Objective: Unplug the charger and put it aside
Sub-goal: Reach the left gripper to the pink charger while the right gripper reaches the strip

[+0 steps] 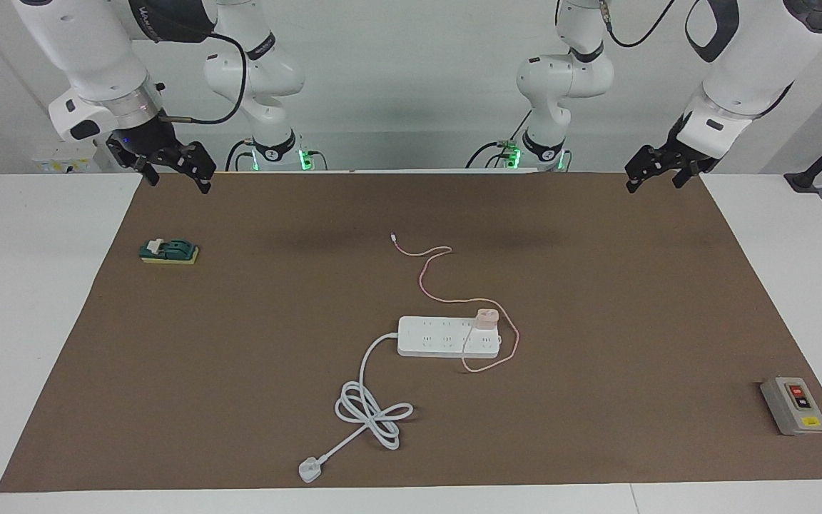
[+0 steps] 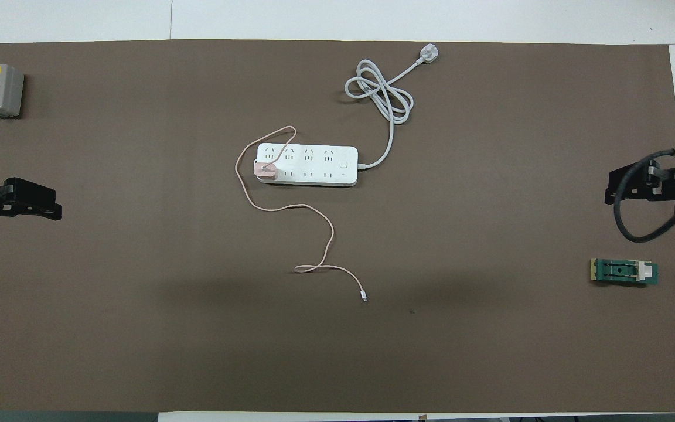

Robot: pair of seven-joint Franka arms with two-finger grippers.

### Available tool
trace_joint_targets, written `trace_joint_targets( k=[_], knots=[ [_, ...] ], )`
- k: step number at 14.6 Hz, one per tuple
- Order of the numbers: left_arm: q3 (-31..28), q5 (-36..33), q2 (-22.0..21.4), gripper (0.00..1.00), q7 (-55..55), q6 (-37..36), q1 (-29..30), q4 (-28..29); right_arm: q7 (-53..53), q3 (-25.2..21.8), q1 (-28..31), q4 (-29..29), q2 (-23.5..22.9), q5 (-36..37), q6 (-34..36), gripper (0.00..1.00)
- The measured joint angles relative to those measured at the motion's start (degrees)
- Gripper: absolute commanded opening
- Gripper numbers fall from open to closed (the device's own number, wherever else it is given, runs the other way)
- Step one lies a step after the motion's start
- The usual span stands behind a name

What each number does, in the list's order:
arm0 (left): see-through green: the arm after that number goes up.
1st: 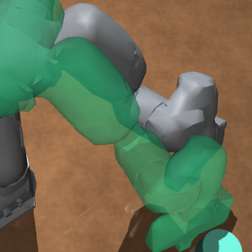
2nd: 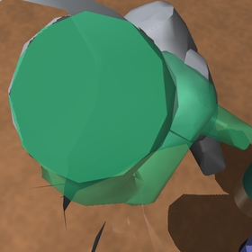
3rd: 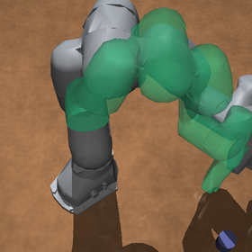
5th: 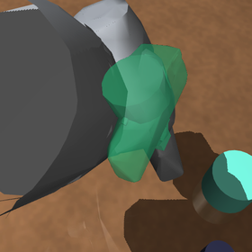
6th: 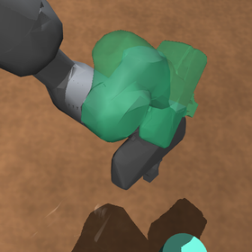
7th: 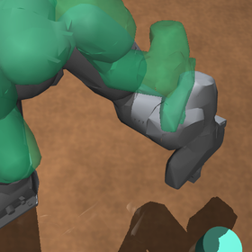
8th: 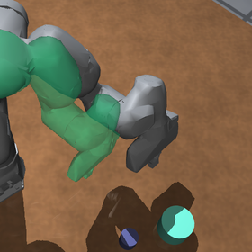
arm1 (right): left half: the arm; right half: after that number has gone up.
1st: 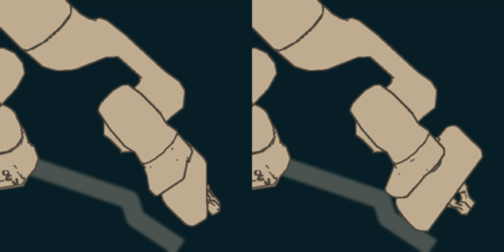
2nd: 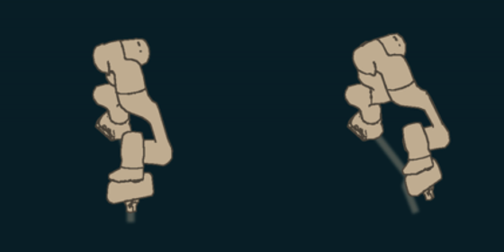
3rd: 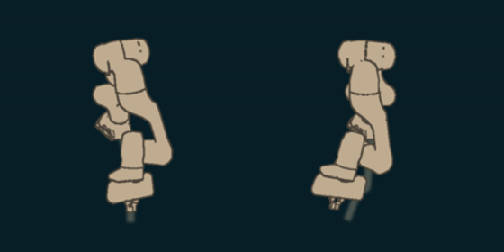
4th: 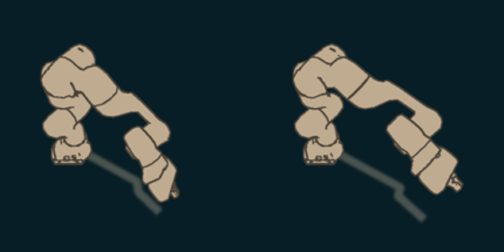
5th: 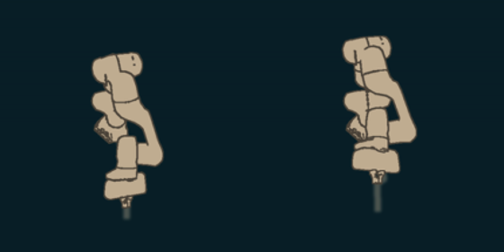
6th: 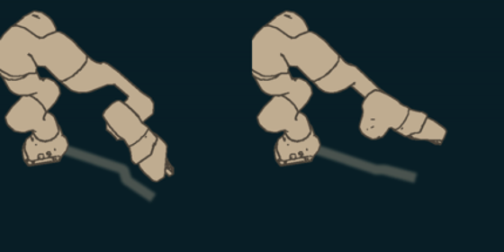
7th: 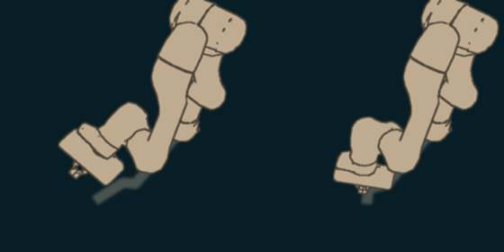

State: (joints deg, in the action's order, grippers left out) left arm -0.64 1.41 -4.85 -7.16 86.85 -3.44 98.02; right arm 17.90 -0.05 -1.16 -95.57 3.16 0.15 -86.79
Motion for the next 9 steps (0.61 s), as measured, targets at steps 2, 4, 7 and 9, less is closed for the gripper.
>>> trace_joint_targets(
  k=[2, 4, 7, 9],
  knots=[
    [0.05, 0.00, -0.26, 1.00, -5.10, 1.71, -0.29, 0.48, 8.93, 0.20, -2.36, -2.00, -0.37, -0.90, -1.48, 1.00],
    [0.10, 0.00, -0.38, 1.00, -12.65, 3.87, -1.73, 1.21, 17.80, 0.27, -4.05, -3.21, -1.63, -4.44, -2.95, 1.00],
    [0.21, 0.00, -0.38, 1.00, -28.01, 6.34, -5.37, 2.92, 30.24, 0.30, -5.92, -3.59, -4.96, -9.68, -6.47, 1.00],
    [0.31, 0.00, -0.13, 1.00, -38.33, 9.05, -7.53, 4.09, 38.83, 0.33, -7.97, -3.66, -7.66, -13.21, -9.99, 1.00]
  ],
)
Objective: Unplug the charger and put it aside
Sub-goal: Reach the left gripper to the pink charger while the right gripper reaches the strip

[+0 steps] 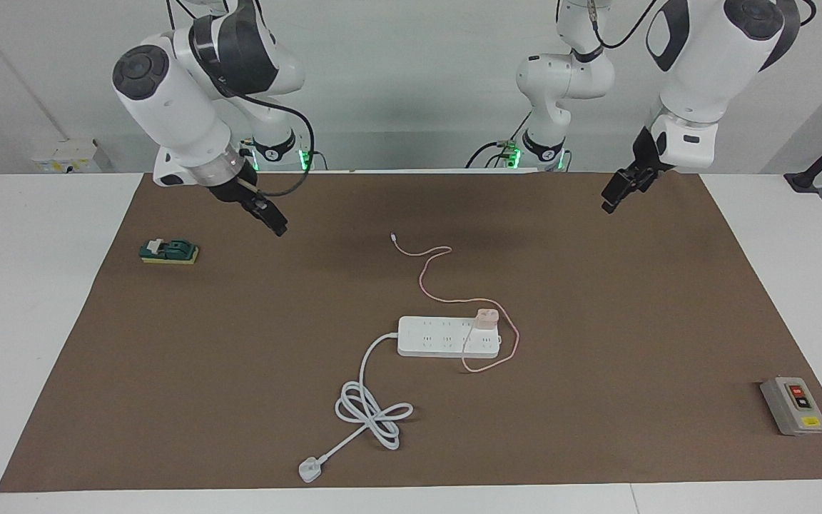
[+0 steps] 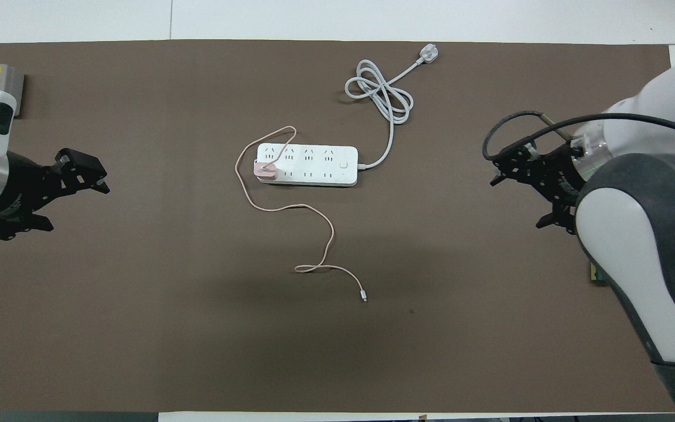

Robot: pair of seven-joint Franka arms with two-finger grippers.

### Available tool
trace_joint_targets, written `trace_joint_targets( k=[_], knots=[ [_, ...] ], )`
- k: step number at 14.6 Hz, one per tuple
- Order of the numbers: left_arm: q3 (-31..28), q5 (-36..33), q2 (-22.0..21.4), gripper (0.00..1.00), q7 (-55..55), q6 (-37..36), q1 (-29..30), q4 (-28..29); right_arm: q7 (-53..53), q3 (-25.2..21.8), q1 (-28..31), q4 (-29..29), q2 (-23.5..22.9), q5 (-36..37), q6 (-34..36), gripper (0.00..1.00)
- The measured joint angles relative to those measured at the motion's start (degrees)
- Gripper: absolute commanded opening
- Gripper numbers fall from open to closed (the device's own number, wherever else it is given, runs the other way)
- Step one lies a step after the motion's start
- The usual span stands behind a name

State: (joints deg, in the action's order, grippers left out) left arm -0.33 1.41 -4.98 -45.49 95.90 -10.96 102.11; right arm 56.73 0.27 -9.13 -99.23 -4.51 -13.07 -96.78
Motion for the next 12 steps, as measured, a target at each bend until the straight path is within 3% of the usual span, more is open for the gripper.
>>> trace_joint_targets(
  k=[2, 6, 12],
  knots=[
    [0.03, 0.00, 1.91, 1.00, -11.03, 2.65, -2.78, 0.80, 7.80, 0.04, -2.02, -0.05, -2.85, -3.48, -4.32, 1.00],
    [0.12, 0.19, 10.05, 1.00, -32.07, 11.91, -6.91, 0.28, 18.58, 0.04, -4.02, -0.10, -7.87, -12.30, -11.95, 1.00],
    [0.11, 0.30, 21.07, 1.00, -47.51, 16.78, -10.42, -6.30, 24.61, 0.05, -6.91, -0.01, -16.41, -29.57, -22.58, 1.00]
  ],
)
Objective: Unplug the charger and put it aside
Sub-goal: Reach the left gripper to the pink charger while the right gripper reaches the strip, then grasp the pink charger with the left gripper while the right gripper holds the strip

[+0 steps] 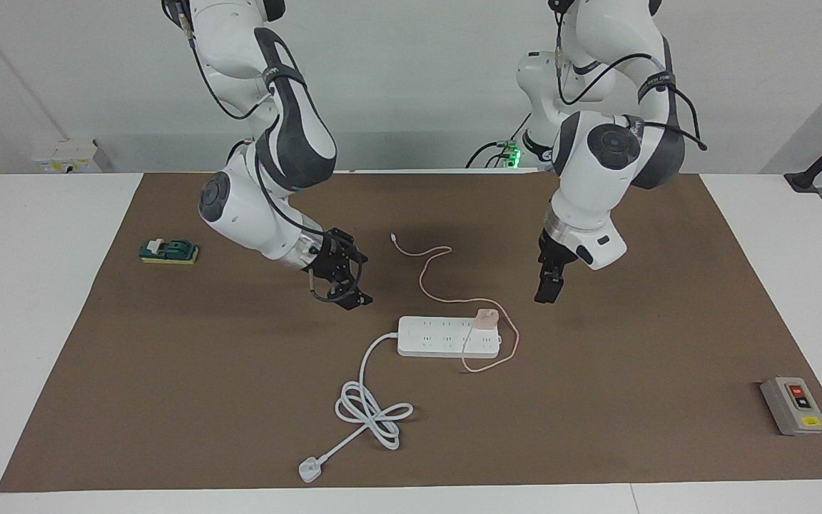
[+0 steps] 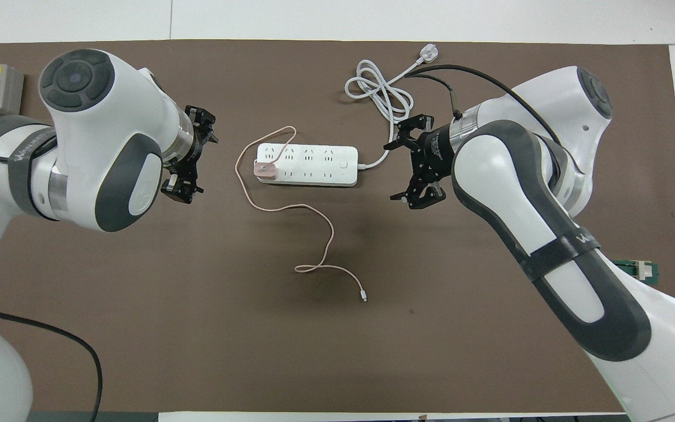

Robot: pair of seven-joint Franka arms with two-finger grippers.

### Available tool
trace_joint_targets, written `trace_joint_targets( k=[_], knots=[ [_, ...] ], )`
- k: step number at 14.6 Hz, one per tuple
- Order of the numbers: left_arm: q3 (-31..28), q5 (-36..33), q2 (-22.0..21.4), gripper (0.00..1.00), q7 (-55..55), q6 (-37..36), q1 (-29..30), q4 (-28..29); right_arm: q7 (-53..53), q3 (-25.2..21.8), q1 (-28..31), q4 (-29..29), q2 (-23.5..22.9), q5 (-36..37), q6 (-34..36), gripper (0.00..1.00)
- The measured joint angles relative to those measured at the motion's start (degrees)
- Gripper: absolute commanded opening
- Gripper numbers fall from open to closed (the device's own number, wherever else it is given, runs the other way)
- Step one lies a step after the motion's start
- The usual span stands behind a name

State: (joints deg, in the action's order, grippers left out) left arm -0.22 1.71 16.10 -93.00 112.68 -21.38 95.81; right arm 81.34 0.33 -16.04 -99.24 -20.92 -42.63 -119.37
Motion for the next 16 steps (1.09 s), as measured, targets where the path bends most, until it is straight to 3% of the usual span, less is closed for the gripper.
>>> trace_joint_targets(
  k=[5, 8, 16],
  knots=[
    [-0.05, 0.00, 10.38, 1.00, -8.62, -0.07, -2.21, -8.61, -9.74, -0.16, -1.05, 0.27, -5.04, -16.29, -3.73, 1.00],
    [-0.12, 0.00, 13.85, 1.00, -12.27, -0.05, -3.67, -10.92, -16.72, -0.32, -0.83, 0.28, -7.00, -23.09, -4.28, 1.00],
    [-0.35, 0.00, 14.61, 1.00, -17.86, 0.44, -4.45, -11.76, -19.66, -0.21, -1.10, 4.57, -14.10, -29.59, -5.56, 1.00]
  ],
)
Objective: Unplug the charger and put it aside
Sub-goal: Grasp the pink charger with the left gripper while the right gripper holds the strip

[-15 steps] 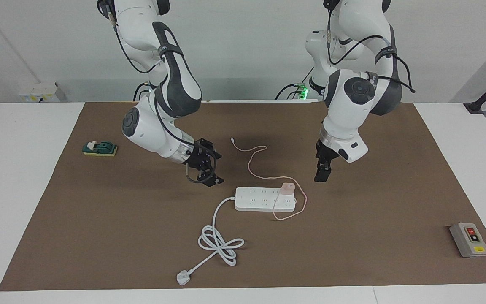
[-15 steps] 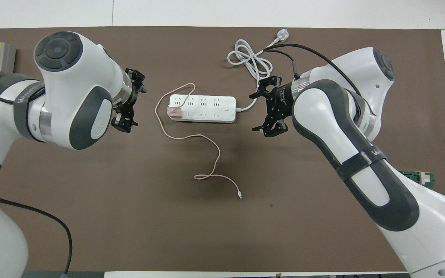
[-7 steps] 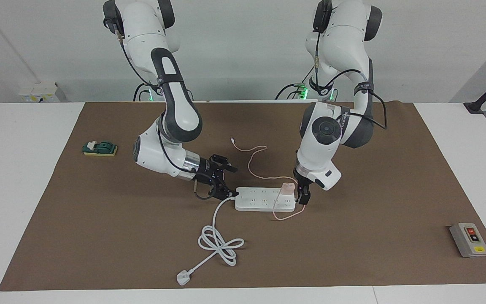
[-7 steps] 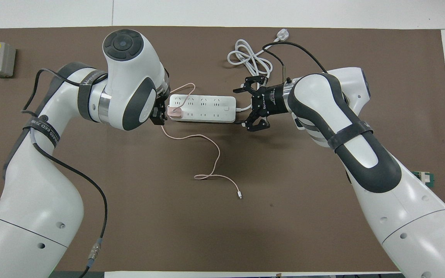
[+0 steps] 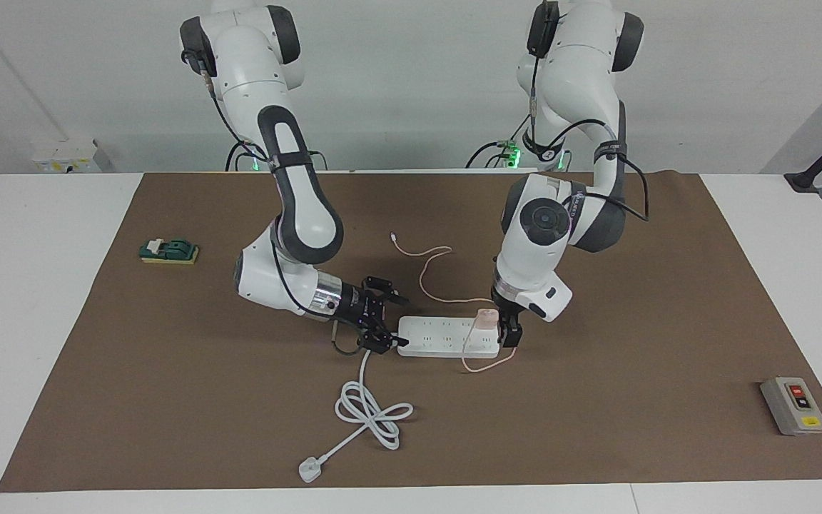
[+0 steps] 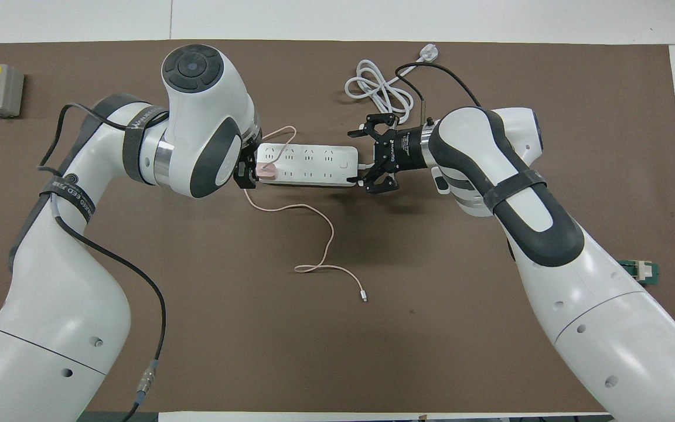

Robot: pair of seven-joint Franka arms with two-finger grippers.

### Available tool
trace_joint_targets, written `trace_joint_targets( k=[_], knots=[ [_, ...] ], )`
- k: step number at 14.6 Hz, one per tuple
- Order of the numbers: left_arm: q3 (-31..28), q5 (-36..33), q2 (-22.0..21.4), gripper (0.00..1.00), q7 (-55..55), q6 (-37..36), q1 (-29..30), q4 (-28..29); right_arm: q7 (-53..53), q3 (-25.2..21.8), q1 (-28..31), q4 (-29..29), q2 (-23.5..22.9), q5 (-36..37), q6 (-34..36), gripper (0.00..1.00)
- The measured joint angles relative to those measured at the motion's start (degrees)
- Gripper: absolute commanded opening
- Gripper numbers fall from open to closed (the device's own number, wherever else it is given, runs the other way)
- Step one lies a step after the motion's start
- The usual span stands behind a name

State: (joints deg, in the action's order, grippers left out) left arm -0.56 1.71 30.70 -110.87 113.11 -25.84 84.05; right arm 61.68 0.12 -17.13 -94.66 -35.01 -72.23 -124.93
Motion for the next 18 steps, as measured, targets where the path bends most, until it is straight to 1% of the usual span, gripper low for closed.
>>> trace_joint_targets(
  k=[4, 9, 12, 13, 15, 17, 18],
  knots=[
    [0.04, 0.00, 0.12, 1.00, -2.54, 2.20, -0.45, 1.67, 0.00, 0.05, -0.52, 1.89, -2.97, -0.01, -0.08, 1.00],
    [-0.01, -0.02, 0.09, 0.99, -4.58, 4.37, -2.07, 4.11, 0.00, 0.08, -1.57, 2.05, -3.82, -0.01, -0.10, 1.00],
    [-0.14, -0.02, -0.05, 0.90, -4.67, 6.64, -2.23, 5.76, 0.00, 0.09, -2.27, 2.09, -3.84, -0.05, -1.12, 1.00],
    [-0.19, -0.02, -0.08, 0.86, -4.67, 6.84, -2.23, 6.07, -0.11, 0.10, -2.33, 2.10, -3.87, -0.05, -1.40, 1.00],
    [-0.26, -0.05, -0.20, 0.69, -4.67, 6.96, -2.24, 6.43, -1.09, 0.10, -2.57, 2.14, -4.02, -0.16, -2.22, 1.00],
    [-0.28, -0.45, -0.31, 0.48, -4.67, 6.96, -2.24, 6.50, -1.55, 0.10, -2.84, 2.16, -4.76, -0.16, -3.34, 1.00],
    [-0.27, -0.65, -0.38, 0.32, -4.67, 6.96, -2.25, 6.53, -1.75, 0.10, -2.88, 2.21, -5.16, -0.16, -3.70, 1.00]
  ],
)
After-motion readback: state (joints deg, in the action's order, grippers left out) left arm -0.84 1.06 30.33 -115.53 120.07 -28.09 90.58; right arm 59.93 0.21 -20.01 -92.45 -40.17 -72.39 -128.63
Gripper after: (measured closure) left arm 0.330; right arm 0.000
